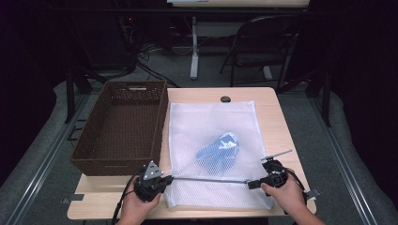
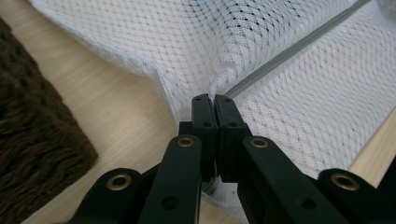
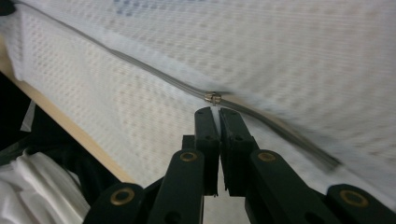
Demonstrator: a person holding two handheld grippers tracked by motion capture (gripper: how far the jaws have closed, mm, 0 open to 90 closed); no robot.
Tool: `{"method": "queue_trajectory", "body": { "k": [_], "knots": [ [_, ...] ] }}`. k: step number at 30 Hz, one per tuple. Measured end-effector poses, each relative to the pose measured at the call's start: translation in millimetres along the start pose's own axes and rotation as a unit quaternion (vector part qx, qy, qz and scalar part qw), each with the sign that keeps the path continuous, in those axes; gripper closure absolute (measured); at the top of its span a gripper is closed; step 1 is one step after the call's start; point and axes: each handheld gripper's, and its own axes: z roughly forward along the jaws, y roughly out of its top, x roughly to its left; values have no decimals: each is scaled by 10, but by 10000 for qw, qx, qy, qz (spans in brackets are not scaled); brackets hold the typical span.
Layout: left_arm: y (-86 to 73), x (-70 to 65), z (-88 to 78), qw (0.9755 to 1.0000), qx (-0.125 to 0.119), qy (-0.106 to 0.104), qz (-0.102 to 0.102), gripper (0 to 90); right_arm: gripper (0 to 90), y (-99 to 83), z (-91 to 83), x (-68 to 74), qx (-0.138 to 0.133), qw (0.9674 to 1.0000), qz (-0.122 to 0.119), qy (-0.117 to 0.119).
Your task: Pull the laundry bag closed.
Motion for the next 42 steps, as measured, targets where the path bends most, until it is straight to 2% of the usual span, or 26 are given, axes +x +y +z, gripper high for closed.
{"method": "queue_trajectory", "body": {
  "k": [8, 21, 29, 31, 38, 42],
  "knots": [
    [-7, 47, -14, 10000, 20, 29, -46, 884, 872, -86, -151, -237, -2, 9992, 336, -210],
    [-15, 108, -27, 9998, 21, 34, -178, 882, 872, -166, -256, -382, 35, 9988, 440, -192],
    [-23, 87, -10, 9999, 64, 40, -110, 878, 871, -163, -260, -400, 65, 9986, 487, -197],
    [-28, 71, -4, 9999, 74, 37, -132, 873, 870, -164, -265, -403, 69, 9981, 584, -158],
    [-40, 76, -29, 9998, 48, 49, -161, 839, 869, -159, -280, -388, 69, 9982, 565, -192],
    [-43, 89, -36, 9998, 71, 74, -145, 816, 868, -157, -282, -381, 50, 9987, 460, -195]
  ]
}}
